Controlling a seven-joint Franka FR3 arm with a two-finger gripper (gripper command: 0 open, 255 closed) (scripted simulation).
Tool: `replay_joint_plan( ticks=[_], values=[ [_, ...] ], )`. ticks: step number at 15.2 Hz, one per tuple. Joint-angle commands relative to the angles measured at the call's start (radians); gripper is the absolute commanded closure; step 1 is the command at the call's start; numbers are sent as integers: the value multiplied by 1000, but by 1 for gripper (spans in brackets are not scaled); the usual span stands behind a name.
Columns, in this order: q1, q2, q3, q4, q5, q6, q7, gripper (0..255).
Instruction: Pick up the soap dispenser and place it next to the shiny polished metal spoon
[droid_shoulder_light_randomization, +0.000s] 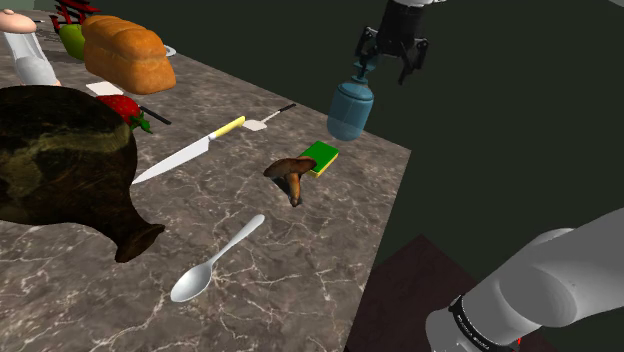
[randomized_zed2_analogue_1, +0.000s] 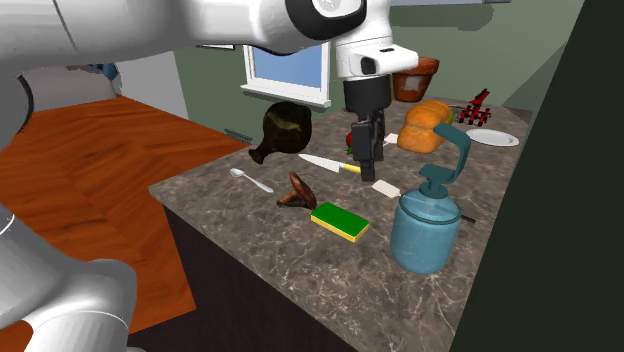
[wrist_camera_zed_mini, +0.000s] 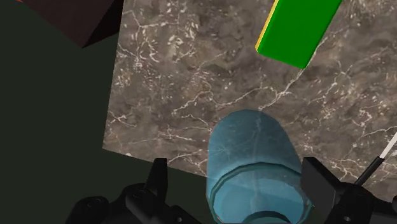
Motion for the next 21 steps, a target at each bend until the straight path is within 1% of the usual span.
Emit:
replay_joint_plan(
  ticks=[1, 6, 7, 14, 21],
  values=[
    [-14, 78, 21, 88, -35, 0, 89, 0],
    [-23, 269, 51, 351, -140, -61, 283, 0],
    [-22, 279, 51, 366, -146, -65, 292, 0],
    [-36, 260, 36, 243, -140, 43, 293, 0],
    [-35, 260, 36, 243, -141, 43, 293, 0]
  ],
)
